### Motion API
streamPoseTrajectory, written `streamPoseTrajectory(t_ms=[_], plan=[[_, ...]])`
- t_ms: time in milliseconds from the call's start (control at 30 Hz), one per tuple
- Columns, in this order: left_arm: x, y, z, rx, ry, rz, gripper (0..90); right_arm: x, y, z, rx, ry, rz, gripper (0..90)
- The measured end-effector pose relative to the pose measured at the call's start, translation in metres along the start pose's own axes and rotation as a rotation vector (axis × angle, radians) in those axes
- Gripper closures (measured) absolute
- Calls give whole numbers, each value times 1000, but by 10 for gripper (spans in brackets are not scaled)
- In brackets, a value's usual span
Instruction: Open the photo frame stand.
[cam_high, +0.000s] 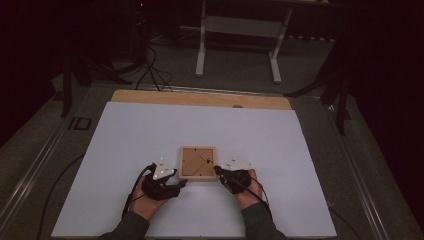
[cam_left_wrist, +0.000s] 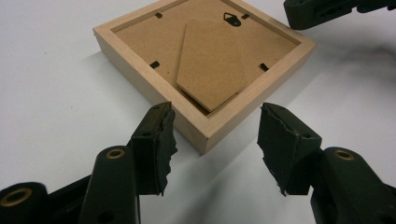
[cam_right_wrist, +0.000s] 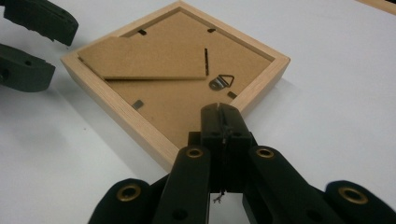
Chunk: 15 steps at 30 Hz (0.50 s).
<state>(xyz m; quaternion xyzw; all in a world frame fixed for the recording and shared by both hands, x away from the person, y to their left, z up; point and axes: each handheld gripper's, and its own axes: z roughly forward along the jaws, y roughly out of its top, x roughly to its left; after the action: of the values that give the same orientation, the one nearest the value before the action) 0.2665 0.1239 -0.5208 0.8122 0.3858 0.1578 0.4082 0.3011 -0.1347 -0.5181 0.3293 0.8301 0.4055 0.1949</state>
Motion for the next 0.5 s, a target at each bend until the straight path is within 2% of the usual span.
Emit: streamPoseTrajectory(t_ms=[67,267,500], plan=[[0,1,-1,-2,-3,0,455,1,1,-1,-16,14,12,897],[0,7,-6,-12,-10,-3,460,7,1,2,-9,35,-13,898],[3,14,-5,-13,-6,-7,486,10,1,3,-5,46,-17,898]])
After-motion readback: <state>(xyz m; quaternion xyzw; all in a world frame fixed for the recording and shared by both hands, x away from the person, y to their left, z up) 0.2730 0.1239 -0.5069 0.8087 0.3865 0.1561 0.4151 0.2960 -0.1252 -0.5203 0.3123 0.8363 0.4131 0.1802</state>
